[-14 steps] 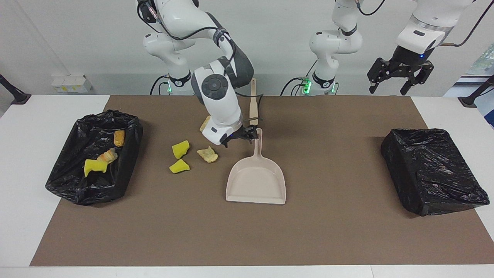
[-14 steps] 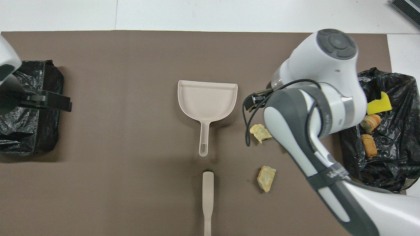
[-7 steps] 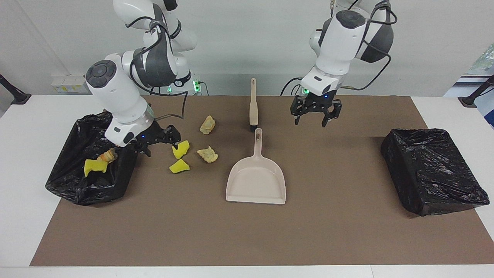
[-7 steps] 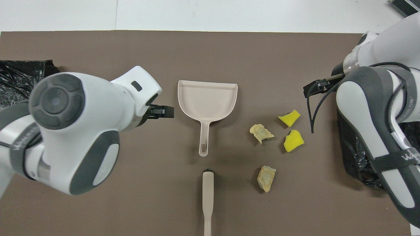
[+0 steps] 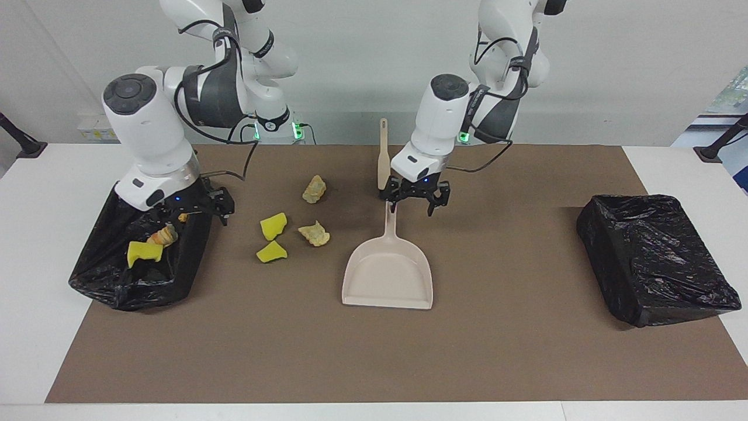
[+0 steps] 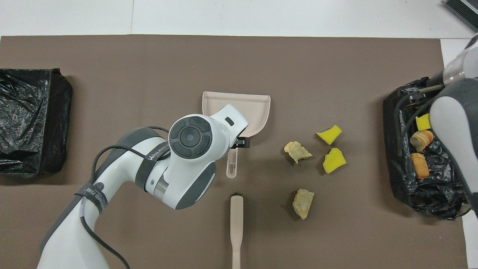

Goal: Sweep and dump trash in bin

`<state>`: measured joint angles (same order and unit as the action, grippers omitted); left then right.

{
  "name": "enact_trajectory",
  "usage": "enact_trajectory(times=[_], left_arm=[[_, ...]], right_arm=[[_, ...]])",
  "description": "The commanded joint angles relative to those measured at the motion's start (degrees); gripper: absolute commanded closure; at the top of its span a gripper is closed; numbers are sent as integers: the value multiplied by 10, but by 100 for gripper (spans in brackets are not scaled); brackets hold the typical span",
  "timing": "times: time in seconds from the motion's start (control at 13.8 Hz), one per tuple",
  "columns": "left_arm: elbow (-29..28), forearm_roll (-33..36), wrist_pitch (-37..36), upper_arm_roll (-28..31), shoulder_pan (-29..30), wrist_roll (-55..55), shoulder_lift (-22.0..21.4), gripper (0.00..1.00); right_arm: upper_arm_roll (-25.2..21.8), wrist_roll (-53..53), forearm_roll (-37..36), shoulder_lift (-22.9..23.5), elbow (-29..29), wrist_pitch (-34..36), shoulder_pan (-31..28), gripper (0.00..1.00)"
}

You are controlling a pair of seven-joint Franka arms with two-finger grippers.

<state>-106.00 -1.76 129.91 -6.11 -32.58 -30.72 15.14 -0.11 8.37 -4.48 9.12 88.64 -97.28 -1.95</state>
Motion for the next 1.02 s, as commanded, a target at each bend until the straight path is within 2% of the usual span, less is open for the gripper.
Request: enact_trajectory(times=[0.0,0.22,0.44,0.51,0.58,0.65,0.73,0.8,0.87,0.94], left_arm=[[-31,0,27,10,-17,17,-5,0],[-44,1,45,11,-21,36,8,0],[-45,3,46,11,-33,35,24,0],[-44,3,47,11,-34,35,24,5],[-44,3,47,11,-34,35,24,12],[-44,11,45,12,-34,36,24,52],[-40,32,45,12,-33,37,24,72],[-39,61,45,12,-31,37,24,84],[-38,73,44,12,-27,37,21,86],[-36,79,43,15,-23,53,17,94]], right_arm=[[0,-69,2,-52,15,42,10,0],[-5,-104,24,-82,22,76,13,0],[-5,-130,32,-93,23,82,10,0],[-4,-133,32,-103,25,88,10,0],[-4,-138,33,-114,41,83,10,0],[-4,-142,35,-127,66,60,10,0],[-4,-150,41,-134,76,47,11,0],[-4,-157,52,-136,80,46,11,0],[-4,-165,54,-136,81,46,11,0],[-4,-175,54,-136,81,45,14,0]])
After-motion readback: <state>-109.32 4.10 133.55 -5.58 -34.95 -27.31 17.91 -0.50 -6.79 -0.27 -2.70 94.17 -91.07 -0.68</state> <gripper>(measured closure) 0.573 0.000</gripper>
